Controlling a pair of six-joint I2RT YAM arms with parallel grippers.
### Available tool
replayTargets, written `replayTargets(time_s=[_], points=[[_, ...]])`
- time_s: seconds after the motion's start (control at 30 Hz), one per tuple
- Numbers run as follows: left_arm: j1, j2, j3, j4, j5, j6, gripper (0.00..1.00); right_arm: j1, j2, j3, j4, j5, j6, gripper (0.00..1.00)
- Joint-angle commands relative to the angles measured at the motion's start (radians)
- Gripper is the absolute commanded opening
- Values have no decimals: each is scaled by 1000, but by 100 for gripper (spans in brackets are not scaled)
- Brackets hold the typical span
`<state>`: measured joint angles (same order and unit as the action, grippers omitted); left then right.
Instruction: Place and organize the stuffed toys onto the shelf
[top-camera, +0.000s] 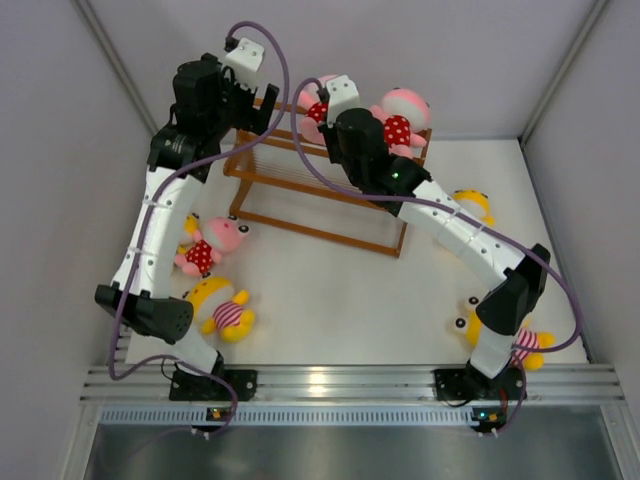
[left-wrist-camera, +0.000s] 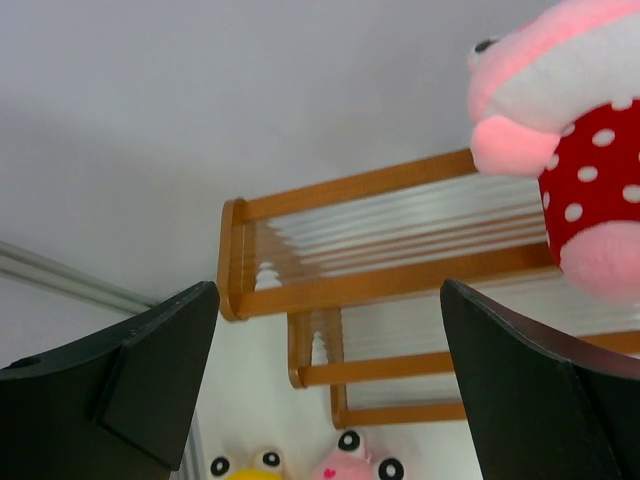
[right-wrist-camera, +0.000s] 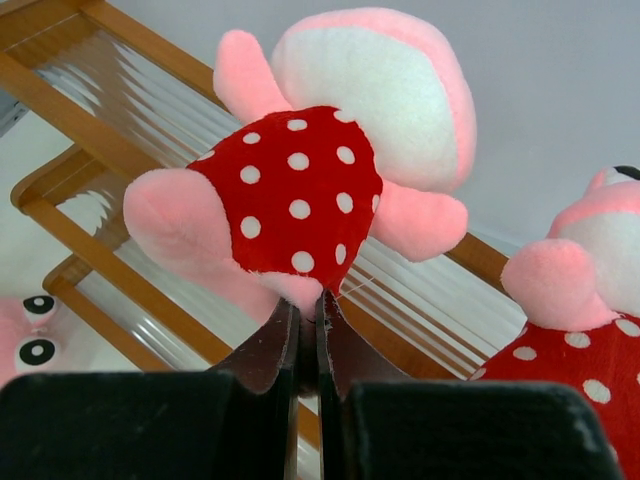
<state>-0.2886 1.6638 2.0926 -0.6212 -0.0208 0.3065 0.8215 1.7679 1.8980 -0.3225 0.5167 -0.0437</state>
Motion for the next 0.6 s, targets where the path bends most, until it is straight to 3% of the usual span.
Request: replayTargets(time_s=[0.0,0.17,0.57], points=[[3,-81,-94,38,-30,28,98,5,-5,30,40,-38,-27,0],[19,-168,-242,38,-47,29,98,1,-21,20,16,-20,4,0],[62,-259,-335,37,-44,19,98,-21,-5,-34,43,-83,24,0]])
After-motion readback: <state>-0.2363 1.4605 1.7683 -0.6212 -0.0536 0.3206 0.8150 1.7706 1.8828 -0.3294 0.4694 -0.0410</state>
